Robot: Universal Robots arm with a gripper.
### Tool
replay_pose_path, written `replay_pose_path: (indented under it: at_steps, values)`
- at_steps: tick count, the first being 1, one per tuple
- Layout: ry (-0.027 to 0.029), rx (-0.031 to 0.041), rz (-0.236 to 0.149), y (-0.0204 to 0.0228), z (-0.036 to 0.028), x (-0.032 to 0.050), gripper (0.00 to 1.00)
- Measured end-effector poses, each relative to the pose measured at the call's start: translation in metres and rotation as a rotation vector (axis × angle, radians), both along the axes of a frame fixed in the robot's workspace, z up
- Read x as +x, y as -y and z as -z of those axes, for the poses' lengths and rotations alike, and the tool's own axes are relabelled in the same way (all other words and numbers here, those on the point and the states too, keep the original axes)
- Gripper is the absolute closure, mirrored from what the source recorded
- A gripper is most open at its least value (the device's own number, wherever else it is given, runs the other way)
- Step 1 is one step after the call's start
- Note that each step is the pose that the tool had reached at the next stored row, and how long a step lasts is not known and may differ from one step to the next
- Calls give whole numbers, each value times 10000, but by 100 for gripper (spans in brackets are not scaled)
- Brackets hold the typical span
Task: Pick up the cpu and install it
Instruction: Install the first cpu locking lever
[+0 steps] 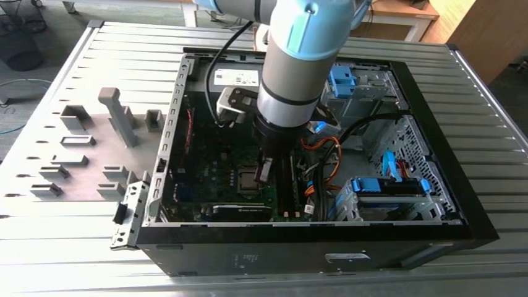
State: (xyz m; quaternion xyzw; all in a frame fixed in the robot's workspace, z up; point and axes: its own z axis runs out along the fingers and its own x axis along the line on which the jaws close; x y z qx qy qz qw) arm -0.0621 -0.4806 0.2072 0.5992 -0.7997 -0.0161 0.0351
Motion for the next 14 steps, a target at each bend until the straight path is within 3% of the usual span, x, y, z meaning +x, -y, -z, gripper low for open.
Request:
replay_pose_path:
  at_steps: [5, 10, 14]
  values:
    - [1, 3, 0, 12, 7, 1, 89]
    - [0, 2, 0, 68, 7, 0, 89]
    - [1, 1, 0, 87, 17, 0, 89]
